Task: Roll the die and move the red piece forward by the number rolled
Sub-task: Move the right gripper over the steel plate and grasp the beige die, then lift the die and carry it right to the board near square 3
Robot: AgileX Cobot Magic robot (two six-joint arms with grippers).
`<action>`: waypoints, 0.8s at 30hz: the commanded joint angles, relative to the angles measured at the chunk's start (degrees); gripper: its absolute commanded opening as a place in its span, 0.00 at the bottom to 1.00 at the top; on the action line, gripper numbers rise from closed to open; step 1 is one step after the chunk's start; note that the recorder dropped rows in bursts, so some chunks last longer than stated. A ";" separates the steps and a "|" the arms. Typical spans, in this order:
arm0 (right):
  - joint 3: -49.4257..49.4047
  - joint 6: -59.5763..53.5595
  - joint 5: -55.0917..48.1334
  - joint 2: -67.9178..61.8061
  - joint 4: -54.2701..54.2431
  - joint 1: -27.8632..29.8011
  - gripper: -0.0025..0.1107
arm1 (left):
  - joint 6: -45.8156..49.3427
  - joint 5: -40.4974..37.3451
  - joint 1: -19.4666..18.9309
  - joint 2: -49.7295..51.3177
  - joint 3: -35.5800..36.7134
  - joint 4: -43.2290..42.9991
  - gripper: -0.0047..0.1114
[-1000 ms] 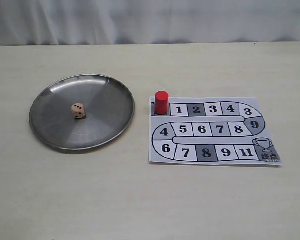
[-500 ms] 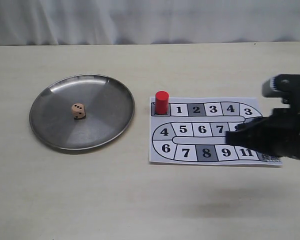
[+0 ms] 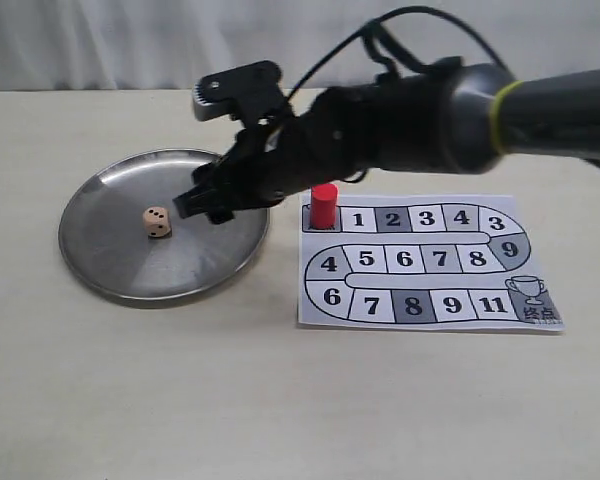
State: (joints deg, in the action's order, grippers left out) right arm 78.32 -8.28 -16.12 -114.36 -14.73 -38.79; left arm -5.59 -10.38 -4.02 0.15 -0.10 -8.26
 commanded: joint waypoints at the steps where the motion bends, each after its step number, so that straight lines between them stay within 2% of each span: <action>1: 18.99 -2.96 -10.63 -13.75 0.62 -2.46 0.61 | -0.05 0.45 -0.27 -0.15 0.10 0.03 0.04; 5: 33.57 -2.94 -16.57 -23.33 0.62 -2.56 0.61 | -0.05 0.45 -0.27 -0.15 0.10 0.03 0.04; 7: 37.52 -2.96 -17.05 -26.58 0.47 -2.66 0.61 | -0.05 0.45 -0.27 -0.15 0.10 0.03 0.04; 14: 40.97 -4.22 -16.69 -30.92 0.60 -2.66 0.59 | -0.05 0.45 -0.27 -0.15 0.10 0.03 0.04; 17: 40.97 -8.54 -17.14 -30.92 0.60 -2.66 0.44 | -0.05 0.45 -0.27 -0.15 0.10 0.03 0.04; 22: 40.97 -8.89 -19.05 -28.67 0.71 -2.53 0.07 | -0.05 0.45 -0.27 -0.15 0.10 0.03 0.04; 24: 40.97 -7.13 -21.54 -26.65 2.42 -2.31 0.06 | -0.05 0.45 -0.27 -0.15 0.10 0.03 0.04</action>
State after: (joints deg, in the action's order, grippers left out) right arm 118.83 -16.22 -35.05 -144.22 -14.10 -41.34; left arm -5.59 -10.38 -4.02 0.15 -0.10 -8.26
